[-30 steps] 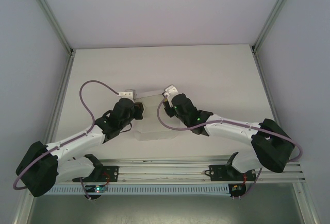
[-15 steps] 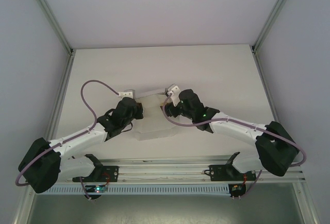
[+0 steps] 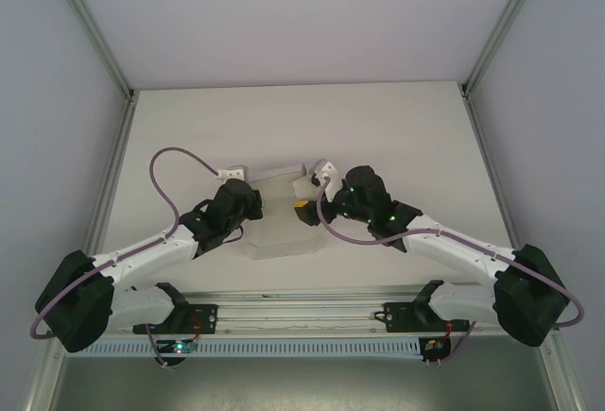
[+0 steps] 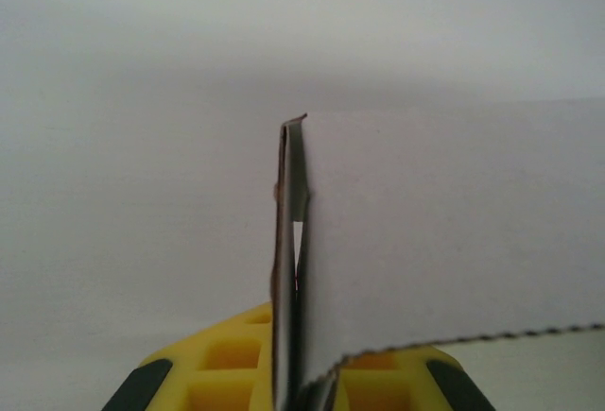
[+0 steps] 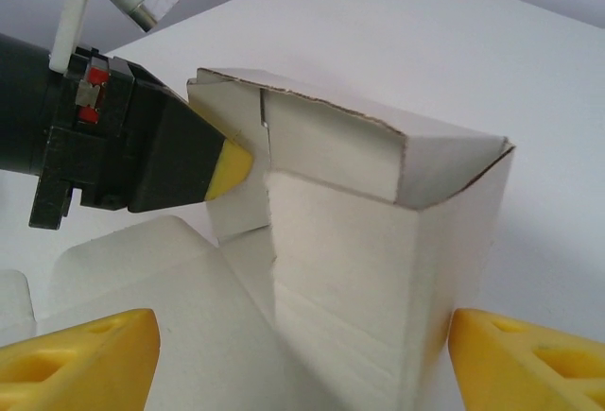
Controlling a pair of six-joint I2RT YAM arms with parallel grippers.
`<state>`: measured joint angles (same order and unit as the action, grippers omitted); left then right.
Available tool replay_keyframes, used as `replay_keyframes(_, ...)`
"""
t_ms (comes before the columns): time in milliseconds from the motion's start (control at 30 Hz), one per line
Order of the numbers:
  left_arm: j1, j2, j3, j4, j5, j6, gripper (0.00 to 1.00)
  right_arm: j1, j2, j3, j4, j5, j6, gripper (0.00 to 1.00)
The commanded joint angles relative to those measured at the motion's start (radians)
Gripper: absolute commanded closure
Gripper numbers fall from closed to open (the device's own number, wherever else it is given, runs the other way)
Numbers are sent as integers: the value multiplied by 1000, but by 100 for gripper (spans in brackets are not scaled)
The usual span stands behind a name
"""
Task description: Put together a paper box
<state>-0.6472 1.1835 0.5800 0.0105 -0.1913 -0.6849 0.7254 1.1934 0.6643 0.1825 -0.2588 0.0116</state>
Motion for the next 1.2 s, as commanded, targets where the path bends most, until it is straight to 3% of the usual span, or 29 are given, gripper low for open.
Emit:
replay_keyframes(0, -7, -6, 17, 16, 0, 11, 100, -29, -26, -25, 41, -69, 11, 20)
replay_keyframes(400, -7, -12, 11, 22, 6, 22, 100, -107, -40, -40, 39, -168, 17, 24)
replay_keyframes(633, -7, -32, 1, 36, 18, 31, 100, -239, -91, -85, 53, -347, 30, 30)
replay_keyframes(767, -8, -32, 4, 35, 24, 37, 100, -249, -44, -64, 56, -446, 13, 35)
replay_keyframes(1000, -7, -40, 3, 35, 32, 42, 100, -241, 74, 14, 44, -497, 26, 47)
replay_keyframes(1167, -8, -34, 5, 36, 35, 44, 100, -201, 89, 37, 29, -397, 14, 56)
